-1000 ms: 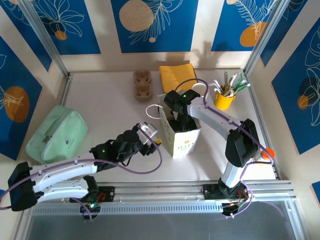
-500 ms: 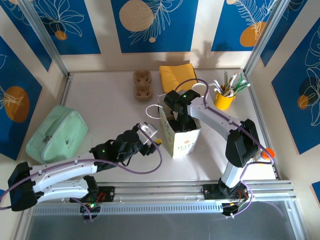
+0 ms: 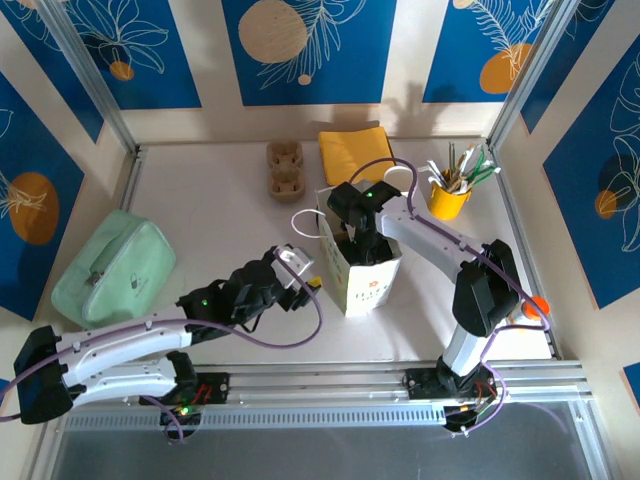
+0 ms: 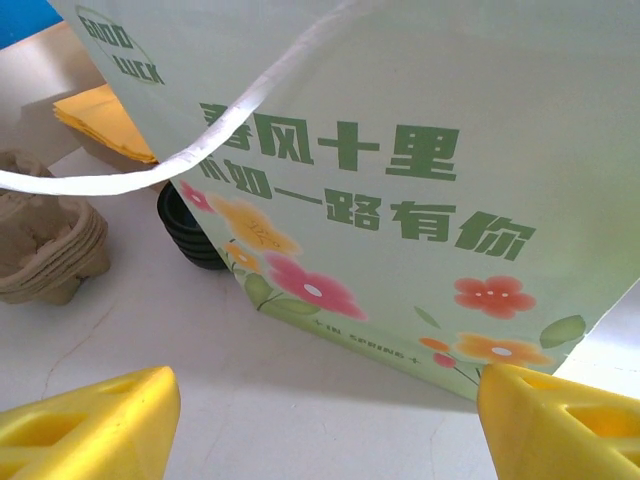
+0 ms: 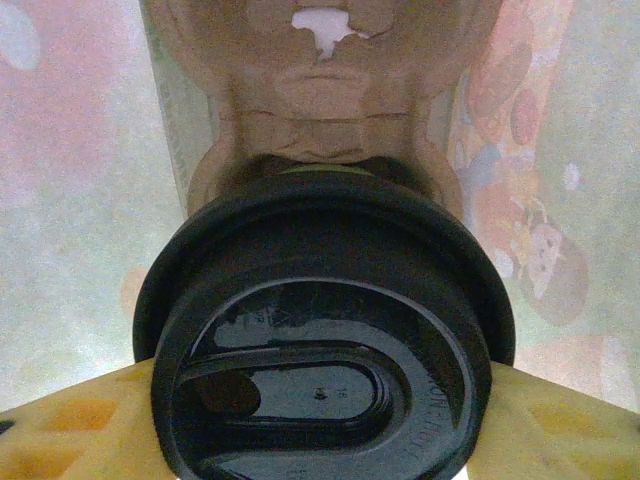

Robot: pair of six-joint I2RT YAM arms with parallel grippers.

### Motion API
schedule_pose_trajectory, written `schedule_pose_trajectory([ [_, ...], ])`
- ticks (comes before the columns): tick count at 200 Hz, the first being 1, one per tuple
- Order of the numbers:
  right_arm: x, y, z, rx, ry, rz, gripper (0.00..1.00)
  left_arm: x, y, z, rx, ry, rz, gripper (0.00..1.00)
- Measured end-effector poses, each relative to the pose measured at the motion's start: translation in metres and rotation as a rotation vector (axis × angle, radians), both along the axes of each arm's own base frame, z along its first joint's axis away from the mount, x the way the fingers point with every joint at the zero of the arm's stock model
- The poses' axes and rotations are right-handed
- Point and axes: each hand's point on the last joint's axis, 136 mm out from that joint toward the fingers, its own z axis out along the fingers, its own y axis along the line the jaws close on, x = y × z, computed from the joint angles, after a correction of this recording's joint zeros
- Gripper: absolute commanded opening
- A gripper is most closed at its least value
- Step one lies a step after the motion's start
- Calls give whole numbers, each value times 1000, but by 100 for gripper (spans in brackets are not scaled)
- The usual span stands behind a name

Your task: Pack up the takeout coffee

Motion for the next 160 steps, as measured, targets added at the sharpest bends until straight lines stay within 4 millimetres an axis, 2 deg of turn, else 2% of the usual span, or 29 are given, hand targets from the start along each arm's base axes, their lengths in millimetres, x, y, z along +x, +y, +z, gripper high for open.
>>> schedule_pose_trajectory([
  [100, -1, 1, 1, -13, -13, 1, 58, 0, 3, 1, 1, -2, 6, 78],
  [160, -1, 1, 3, -16, -16, -4, 73, 0, 3, 1, 1, -2, 6, 78],
])
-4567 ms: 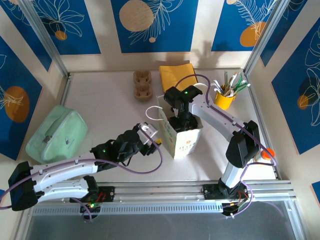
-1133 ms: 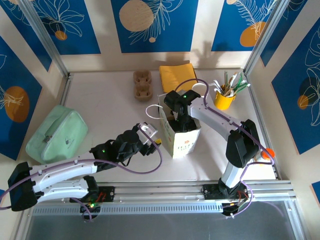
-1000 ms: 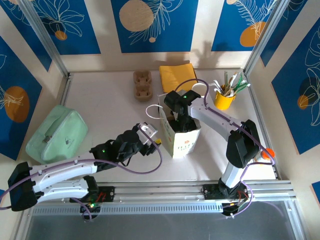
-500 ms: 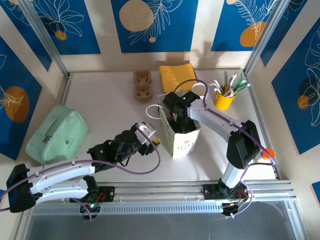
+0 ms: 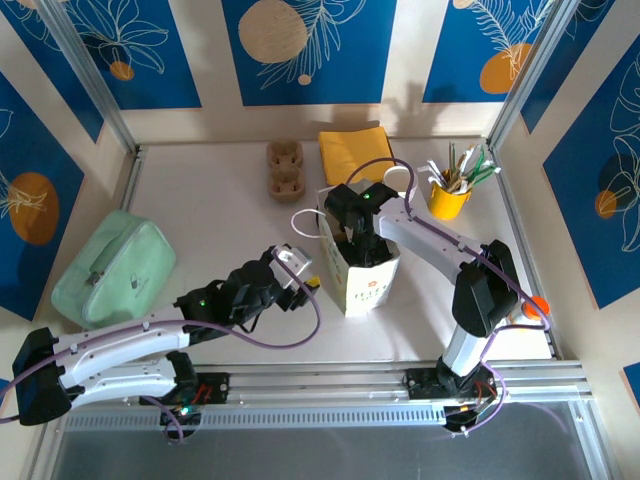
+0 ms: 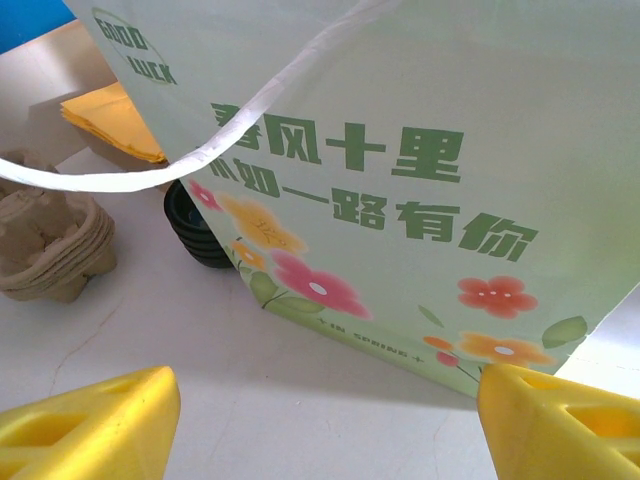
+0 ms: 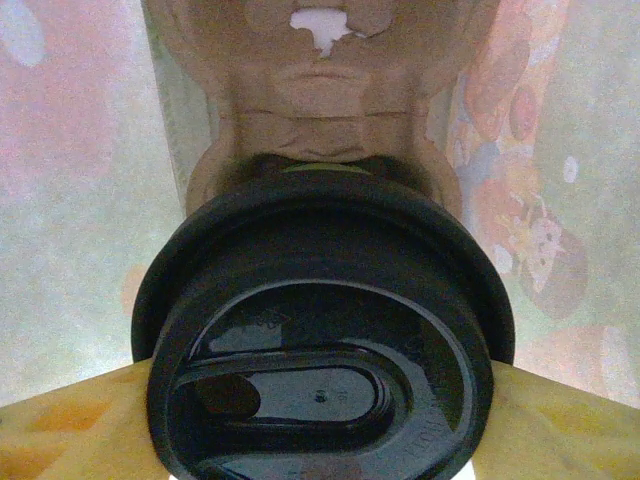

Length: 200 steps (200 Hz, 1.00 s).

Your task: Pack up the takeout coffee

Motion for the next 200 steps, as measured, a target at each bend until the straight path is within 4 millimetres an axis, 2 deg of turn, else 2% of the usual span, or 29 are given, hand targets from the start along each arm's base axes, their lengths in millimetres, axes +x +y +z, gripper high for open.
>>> schedule_pose_trajectory([
  [45, 3, 4, 5, 16, -13, 3, 84, 1, 1, 0, 1, -2, 4, 78],
  [83, 4, 5, 8, 22, -19, 3, 88, 1, 1, 0, 3, -4, 10, 78],
  [200, 12, 12, 26, 62, -61, -2, 88, 2, 2, -1, 16, -11, 8, 78],
])
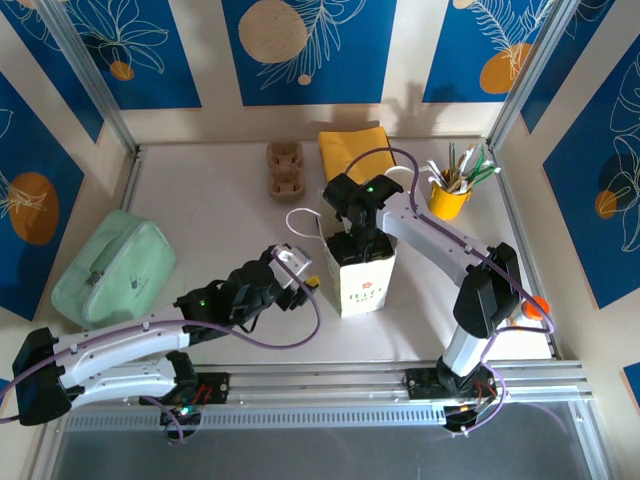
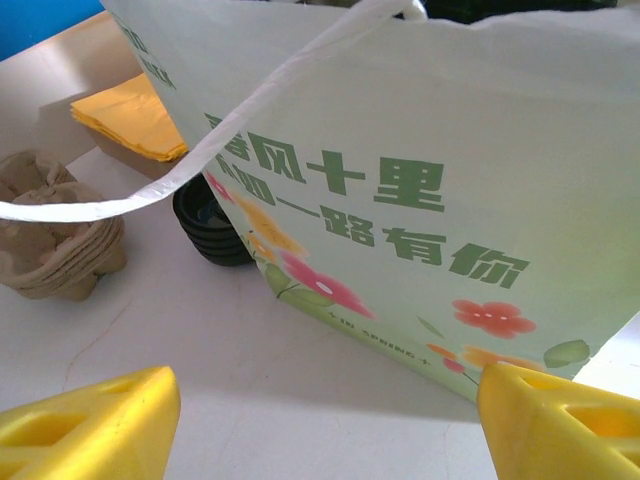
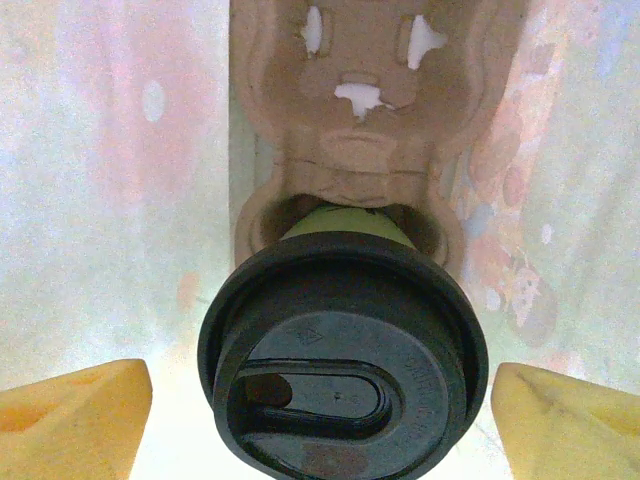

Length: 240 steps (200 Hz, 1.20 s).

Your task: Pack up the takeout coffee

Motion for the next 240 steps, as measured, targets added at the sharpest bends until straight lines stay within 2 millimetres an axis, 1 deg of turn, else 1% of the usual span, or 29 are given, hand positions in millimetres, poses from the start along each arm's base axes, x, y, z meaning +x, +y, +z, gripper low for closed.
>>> schedule_pose_trajectory([
  [52, 6, 2, 8, 18, -20, -16, 83, 0, 0, -1, 7, -3, -3, 78],
  [96, 7, 0, 10, 19, -22, -23, 73, 0, 0, 0, 11, -7, -5, 78],
  [123, 7, 0, 10, 19, -22, -24, 71, 0, 0, 0, 11, -7, -5, 78],
  [172, 8, 0, 10, 16, -24, -24, 70, 0, 1, 0, 12, -8, -2, 78],
  [197, 8, -2, 10, 8, -28, -21, 73, 0, 1, 0, 12, -8, -2, 78],
  [240, 9, -6, 7, -17, -32, -21, 72, 0, 1, 0, 12, -8, -1, 78],
])
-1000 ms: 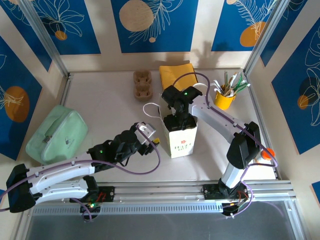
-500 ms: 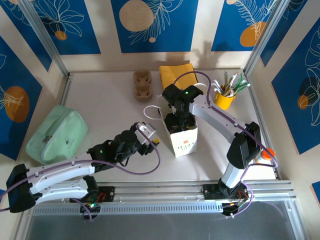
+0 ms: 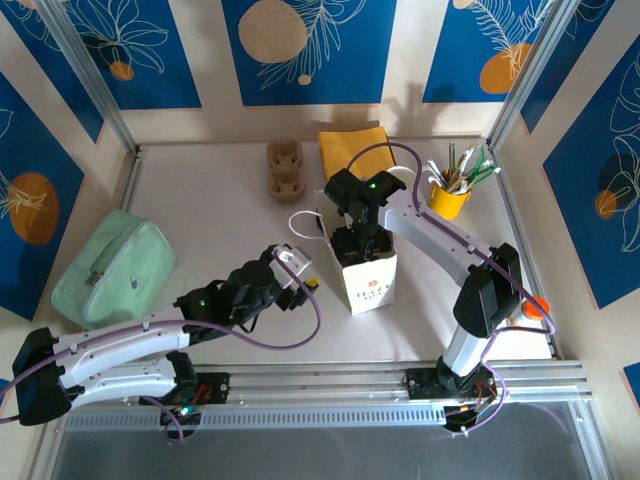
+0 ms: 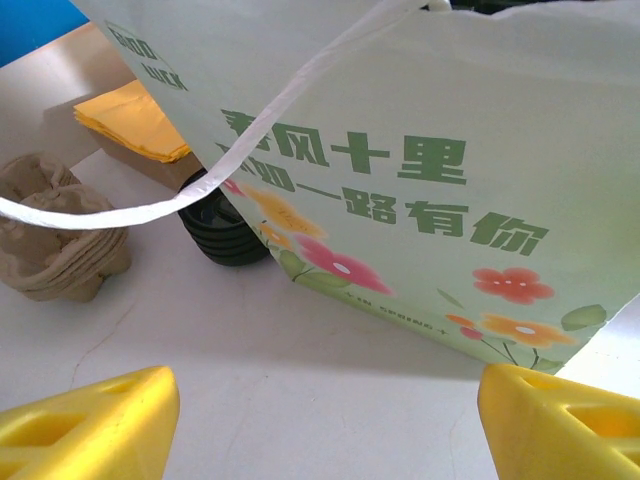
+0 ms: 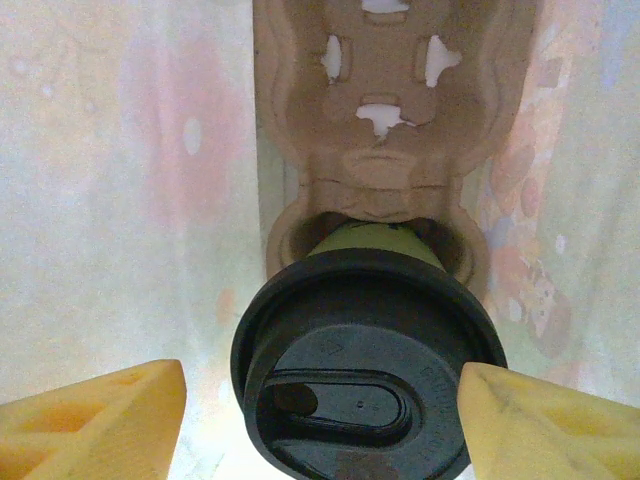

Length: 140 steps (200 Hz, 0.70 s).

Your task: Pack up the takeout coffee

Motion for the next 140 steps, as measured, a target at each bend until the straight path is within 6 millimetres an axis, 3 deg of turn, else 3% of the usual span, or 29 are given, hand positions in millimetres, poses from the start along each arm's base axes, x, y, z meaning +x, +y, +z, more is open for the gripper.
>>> schedule_pose_trajectory([
  [140, 1, -5, -5, -17, 14, 8, 61, 0, 0, 0, 1, -1, 3, 79],
])
